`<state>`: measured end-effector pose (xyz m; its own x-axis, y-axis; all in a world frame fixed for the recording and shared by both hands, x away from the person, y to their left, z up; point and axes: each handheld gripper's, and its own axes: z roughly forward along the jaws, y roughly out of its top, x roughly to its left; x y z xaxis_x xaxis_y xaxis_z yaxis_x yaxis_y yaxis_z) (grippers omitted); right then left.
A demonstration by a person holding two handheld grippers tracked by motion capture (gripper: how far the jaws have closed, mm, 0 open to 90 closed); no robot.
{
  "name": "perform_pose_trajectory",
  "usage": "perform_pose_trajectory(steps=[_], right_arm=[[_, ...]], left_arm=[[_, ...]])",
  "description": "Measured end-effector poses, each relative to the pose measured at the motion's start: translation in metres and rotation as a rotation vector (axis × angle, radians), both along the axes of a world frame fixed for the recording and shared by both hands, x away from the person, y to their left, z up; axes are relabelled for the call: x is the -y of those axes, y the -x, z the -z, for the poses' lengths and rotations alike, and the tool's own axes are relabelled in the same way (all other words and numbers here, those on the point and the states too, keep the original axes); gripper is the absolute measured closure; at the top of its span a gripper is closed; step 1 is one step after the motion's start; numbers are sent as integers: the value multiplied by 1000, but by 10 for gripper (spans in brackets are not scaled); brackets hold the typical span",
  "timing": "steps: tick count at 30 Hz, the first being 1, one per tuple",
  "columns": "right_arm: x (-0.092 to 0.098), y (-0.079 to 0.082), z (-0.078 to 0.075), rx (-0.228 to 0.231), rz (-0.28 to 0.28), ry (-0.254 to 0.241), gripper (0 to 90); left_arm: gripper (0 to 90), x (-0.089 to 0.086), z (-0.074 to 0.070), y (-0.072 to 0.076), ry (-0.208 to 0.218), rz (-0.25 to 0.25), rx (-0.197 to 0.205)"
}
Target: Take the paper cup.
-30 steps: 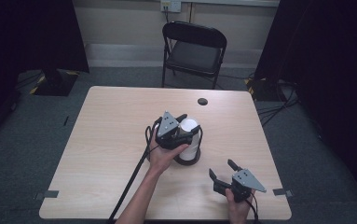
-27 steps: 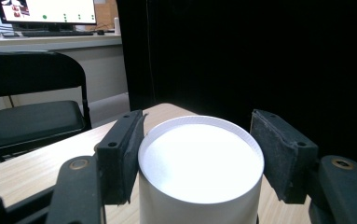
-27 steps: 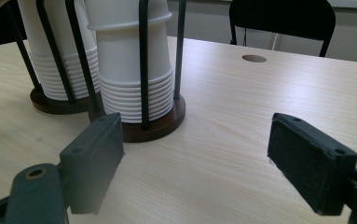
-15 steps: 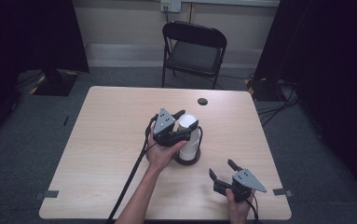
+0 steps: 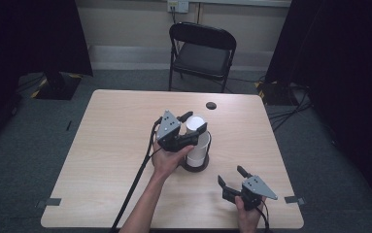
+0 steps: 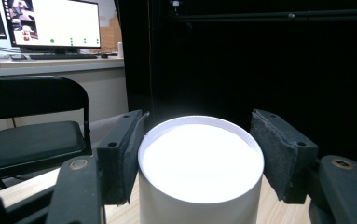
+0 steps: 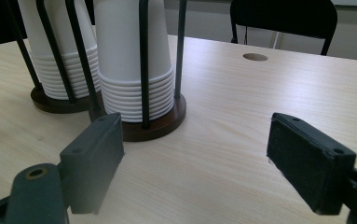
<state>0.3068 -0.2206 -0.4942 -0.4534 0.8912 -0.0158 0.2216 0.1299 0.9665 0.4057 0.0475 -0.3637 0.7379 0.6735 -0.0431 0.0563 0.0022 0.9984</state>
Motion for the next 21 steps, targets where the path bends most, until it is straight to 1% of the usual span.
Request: perform_pose_trajectory(steps=[3,7,9,13,16,18,21], right_arm=[[0,0,0,3,1,-1,180],[0,0,0,5,2,-2,180],[0,0,0,5,3,-3,180],[0,0,0,6,5,-2,180],[0,0,0,6,5,-1,180],[0,1,0,7,6,-1,180],[0,1,0,7,7,-2,179]], left_arm=[[363,-1,-1,3,-2,9,2],[363,-2,-4,9,-16,15,12],[363,-3,-6,11,-12,14,22],[363,-7,-10,15,1,20,25],[363,-9,-10,18,12,34,14],[363,-9,-10,21,11,48,10],[363,-11,-11,24,1,52,2]])
